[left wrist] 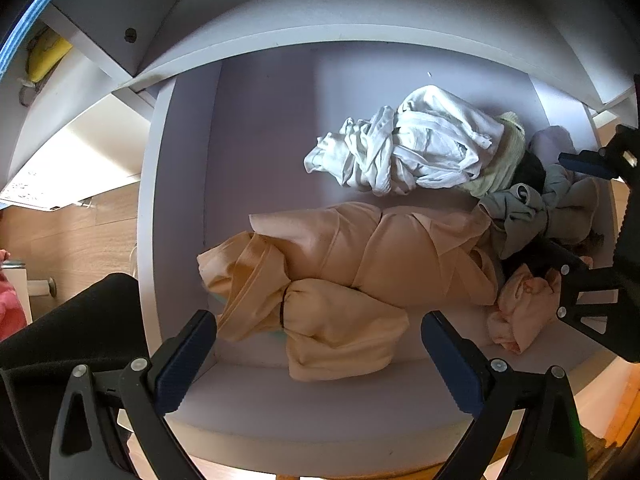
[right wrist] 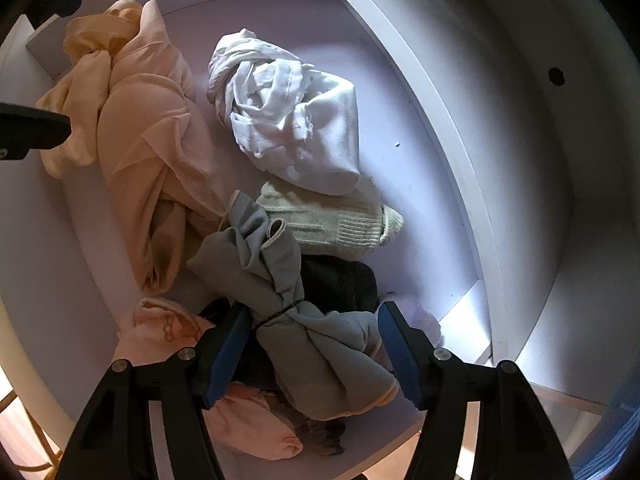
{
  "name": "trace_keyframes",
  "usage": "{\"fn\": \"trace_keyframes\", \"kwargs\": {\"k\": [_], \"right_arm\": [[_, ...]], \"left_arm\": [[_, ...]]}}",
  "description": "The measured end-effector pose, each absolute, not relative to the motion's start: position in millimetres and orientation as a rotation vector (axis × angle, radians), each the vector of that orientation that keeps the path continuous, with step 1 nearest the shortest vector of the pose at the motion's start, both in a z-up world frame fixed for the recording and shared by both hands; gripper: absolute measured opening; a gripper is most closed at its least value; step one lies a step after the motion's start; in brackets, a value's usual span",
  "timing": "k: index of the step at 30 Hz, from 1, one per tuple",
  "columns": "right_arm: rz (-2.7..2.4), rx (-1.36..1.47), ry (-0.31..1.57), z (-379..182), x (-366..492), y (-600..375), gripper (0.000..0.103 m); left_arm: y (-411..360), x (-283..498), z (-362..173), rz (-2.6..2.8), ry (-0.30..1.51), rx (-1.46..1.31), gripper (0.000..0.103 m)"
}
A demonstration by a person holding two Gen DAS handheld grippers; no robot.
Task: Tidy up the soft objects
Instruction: 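Move the right tool over the grey knotted cloth bundle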
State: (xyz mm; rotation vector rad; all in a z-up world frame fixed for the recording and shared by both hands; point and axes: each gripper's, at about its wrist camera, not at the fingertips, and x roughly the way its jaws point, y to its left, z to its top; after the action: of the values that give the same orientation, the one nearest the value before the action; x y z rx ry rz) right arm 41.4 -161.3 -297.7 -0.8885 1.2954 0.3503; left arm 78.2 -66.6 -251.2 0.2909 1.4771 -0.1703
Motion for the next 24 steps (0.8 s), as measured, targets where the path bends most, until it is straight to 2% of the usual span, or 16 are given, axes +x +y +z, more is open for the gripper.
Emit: {"fn": "trace_keyframes", "kwargs": {"k": [6,13,24], "right_arm": [[0.345,-0.907,1.338,-307,44,-169,0.066],[0.352,-0.795,1.367,-298,52,-177,0.049],[0.314,-0.731,1.356,-278,59,-179,0.044]], "left_arm": [[-69,79,-255,-0.166,1.483,0.293,0.103],[-72,80,-260,-0.166,1.487,0.298,0.103],[-79,87,-274,-0.149,1.483,0.321,0.103]]}}
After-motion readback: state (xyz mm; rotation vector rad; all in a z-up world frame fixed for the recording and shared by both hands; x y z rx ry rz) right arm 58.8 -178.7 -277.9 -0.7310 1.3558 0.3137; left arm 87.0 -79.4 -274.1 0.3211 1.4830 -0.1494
